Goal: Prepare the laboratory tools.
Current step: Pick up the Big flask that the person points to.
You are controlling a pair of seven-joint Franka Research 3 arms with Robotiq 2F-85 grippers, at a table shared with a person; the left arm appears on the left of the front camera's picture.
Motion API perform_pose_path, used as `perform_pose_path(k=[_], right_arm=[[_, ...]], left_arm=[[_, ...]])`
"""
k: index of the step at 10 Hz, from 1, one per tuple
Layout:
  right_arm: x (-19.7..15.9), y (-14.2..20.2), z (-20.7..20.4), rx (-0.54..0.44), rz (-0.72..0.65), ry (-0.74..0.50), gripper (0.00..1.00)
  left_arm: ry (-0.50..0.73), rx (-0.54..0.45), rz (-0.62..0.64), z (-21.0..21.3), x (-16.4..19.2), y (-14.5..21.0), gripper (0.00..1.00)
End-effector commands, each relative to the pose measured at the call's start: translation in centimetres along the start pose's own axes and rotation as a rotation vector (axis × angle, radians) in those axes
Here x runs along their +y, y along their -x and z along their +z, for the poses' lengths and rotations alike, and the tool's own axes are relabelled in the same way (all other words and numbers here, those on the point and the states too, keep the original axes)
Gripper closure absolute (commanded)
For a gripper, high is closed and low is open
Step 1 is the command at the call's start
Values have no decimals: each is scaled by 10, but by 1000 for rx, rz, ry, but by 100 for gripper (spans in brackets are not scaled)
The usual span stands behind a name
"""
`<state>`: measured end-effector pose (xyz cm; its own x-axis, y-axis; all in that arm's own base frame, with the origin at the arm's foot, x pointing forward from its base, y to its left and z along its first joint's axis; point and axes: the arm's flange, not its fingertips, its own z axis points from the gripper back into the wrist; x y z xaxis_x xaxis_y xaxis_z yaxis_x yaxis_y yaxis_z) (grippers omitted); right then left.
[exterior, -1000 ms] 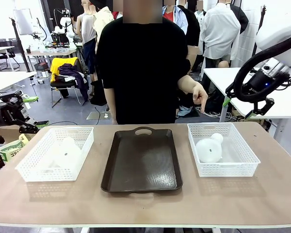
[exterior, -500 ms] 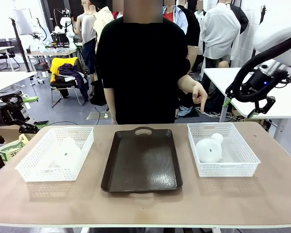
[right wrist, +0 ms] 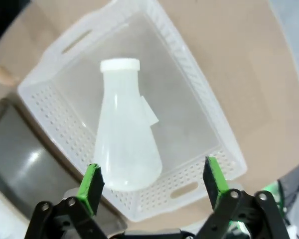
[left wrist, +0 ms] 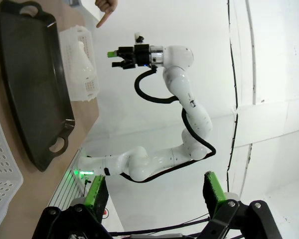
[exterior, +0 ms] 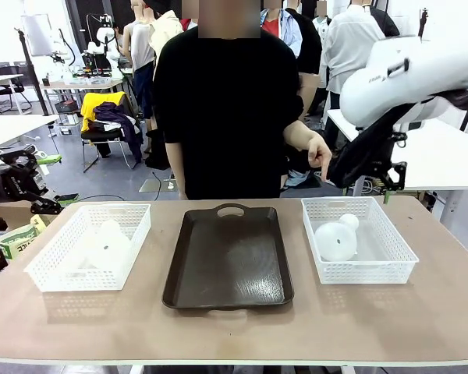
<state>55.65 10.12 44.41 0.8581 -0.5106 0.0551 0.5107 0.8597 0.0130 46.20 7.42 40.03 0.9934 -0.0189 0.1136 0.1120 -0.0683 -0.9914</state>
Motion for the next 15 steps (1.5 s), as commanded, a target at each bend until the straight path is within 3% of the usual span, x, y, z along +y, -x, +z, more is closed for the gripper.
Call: perform_pose_path(k=[1,4,6,11,15], right_arm=[[3,-10,-15,-14,-102,-25,0],[-5,-7,-51,-137,-257,-120,0],[-9,-10,-76,-153,-256,-176,0],[12,-16,-81,-234,-190,-89,0],[38,-19,-95,-175,-159,19,0]], left_arm=[[5,2,-8,1,-2,0,0],[5,2,-8,1,-2,0,0],[5,2,-8,1,-2,0,0],[5,2,-8,1,-2,0,0],[5,2,-8,1,-2,0,0]])
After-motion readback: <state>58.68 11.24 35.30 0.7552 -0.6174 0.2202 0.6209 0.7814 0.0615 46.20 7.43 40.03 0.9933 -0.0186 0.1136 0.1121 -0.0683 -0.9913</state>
